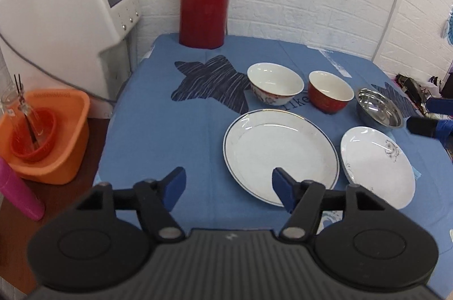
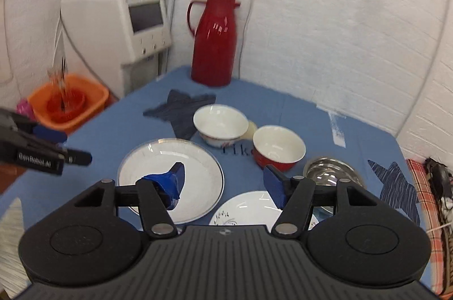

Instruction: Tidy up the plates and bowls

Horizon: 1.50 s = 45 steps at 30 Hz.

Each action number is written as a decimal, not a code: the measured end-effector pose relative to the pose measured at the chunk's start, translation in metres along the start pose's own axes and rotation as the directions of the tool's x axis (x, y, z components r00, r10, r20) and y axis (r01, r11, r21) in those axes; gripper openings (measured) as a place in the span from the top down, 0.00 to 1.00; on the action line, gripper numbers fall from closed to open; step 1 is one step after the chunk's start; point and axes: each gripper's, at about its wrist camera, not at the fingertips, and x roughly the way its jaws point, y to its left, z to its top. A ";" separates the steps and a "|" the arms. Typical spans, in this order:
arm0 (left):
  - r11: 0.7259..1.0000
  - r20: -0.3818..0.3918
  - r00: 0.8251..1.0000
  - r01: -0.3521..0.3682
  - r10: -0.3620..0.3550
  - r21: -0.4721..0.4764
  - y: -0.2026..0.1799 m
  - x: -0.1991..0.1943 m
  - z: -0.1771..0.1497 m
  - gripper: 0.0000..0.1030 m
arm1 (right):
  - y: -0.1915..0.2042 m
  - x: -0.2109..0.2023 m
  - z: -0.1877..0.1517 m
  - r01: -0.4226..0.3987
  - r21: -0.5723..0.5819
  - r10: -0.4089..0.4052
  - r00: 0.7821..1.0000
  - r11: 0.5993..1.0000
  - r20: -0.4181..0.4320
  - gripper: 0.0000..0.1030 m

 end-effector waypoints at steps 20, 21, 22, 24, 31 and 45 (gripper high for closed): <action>0.997 -0.235 0.971 0.022 -0.037 -0.068 0.009 0.124 0.019 0.35 | -0.011 0.201 0.003 -0.067 0.253 0.169 0.898 0.965 -0.407 0.52; 0.999 -0.235 0.972 0.012 -0.022 -0.045 0.005 0.125 0.018 0.35 | -0.012 0.199 0.002 -0.071 0.266 0.175 0.902 0.961 -0.394 0.52; 1.000 -0.233 0.972 -0.001 -0.004 -0.022 0.001 0.126 0.017 0.35 | -0.011 0.198 0.001 -0.074 0.263 0.176 0.904 0.962 -0.390 0.52; 1.000 -0.224 0.974 -0.023 0.027 0.020 -0.008 0.129 0.015 0.35 | -0.009 0.196 0.001 -0.116 0.259 0.210 0.903 0.959 -0.374 0.52; 1.000 -0.214 0.977 -0.010 0.011 0.008 -0.016 0.132 0.012 0.36 | -0.002 0.187 -0.005 -0.155 0.217 0.222 0.919 0.964 -0.327 0.56; 0.995 -0.224 0.975 -0.023 0.001 -0.093 0.010 0.120 0.020 0.77 | -0.005 0.180 -0.015 -0.217 0.384 0.336 0.901 0.897 -0.275 0.69</action>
